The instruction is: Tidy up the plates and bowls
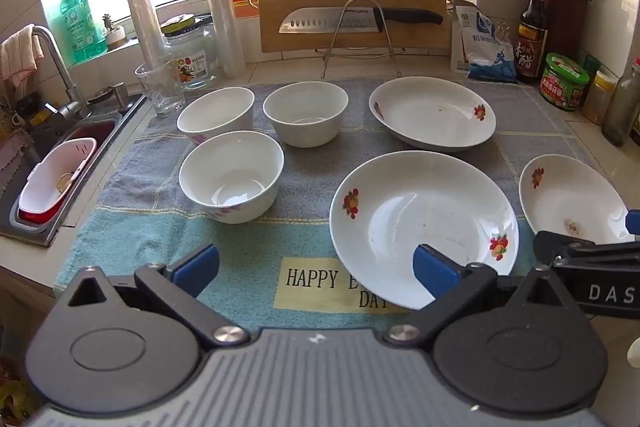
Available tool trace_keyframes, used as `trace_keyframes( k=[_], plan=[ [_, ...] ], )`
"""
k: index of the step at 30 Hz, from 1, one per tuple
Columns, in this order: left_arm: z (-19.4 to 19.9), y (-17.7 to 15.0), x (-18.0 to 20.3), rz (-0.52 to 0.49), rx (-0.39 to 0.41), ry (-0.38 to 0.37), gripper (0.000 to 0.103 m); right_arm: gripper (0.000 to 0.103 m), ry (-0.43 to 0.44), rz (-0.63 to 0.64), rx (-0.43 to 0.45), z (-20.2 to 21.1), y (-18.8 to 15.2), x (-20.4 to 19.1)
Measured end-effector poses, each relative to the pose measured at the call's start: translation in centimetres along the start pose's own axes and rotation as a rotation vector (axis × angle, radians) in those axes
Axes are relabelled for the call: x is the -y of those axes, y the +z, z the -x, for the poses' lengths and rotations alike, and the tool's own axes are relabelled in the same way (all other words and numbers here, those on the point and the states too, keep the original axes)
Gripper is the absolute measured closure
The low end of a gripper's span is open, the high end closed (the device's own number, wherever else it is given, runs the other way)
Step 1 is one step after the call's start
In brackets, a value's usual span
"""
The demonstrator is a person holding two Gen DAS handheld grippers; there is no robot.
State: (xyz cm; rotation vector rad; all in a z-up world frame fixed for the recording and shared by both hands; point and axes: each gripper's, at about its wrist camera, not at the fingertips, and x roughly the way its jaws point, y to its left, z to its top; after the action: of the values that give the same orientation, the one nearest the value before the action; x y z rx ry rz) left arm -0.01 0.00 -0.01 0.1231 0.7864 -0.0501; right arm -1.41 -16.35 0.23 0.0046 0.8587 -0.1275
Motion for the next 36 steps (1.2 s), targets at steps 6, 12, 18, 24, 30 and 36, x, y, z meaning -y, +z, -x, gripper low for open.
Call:
trace_keyframes(
  k=[6, 12, 18, 24, 30, 36],
  plan=[
    [-0.2, 0.0, 0.0, 0.006, -0.014, -0.011, 0.001, 0.000, -0.003, 0.001, -0.005, 0.2, 0.2, -0.1],
    [0.8, 0.3, -0.3, 0.006, 0.000, 0.000, 0.001, 0.000, -0.001, 0.002, -0.005, 0.7, 0.6, -0.3],
    [0.3, 0.0, -0.1, 0.005, -0.004, 0.006, 0.001, 0.000, 0.009, 0.005, 0.010, 0.6, 0.1, -0.2],
    [0.2, 0.1, -0.1, 0.003, -0.004, 0.011, 0.001, 0.000, 0.011, 0.007, 0.013, 0.5, 0.1, -0.2],
    [0.2, 0.1, 0.0, -0.001, -0.002, 0.013, 0.001, 0.000, 0.011, 0.007, 0.013, 0.5, 0.2, -0.2],
    [0.2, 0.2, 0.0, -0.002, -0.002, 0.015, 0.001, 0.000, 0.012, 0.006, 0.011, 0.5, 0.3, -0.2]
  ],
)
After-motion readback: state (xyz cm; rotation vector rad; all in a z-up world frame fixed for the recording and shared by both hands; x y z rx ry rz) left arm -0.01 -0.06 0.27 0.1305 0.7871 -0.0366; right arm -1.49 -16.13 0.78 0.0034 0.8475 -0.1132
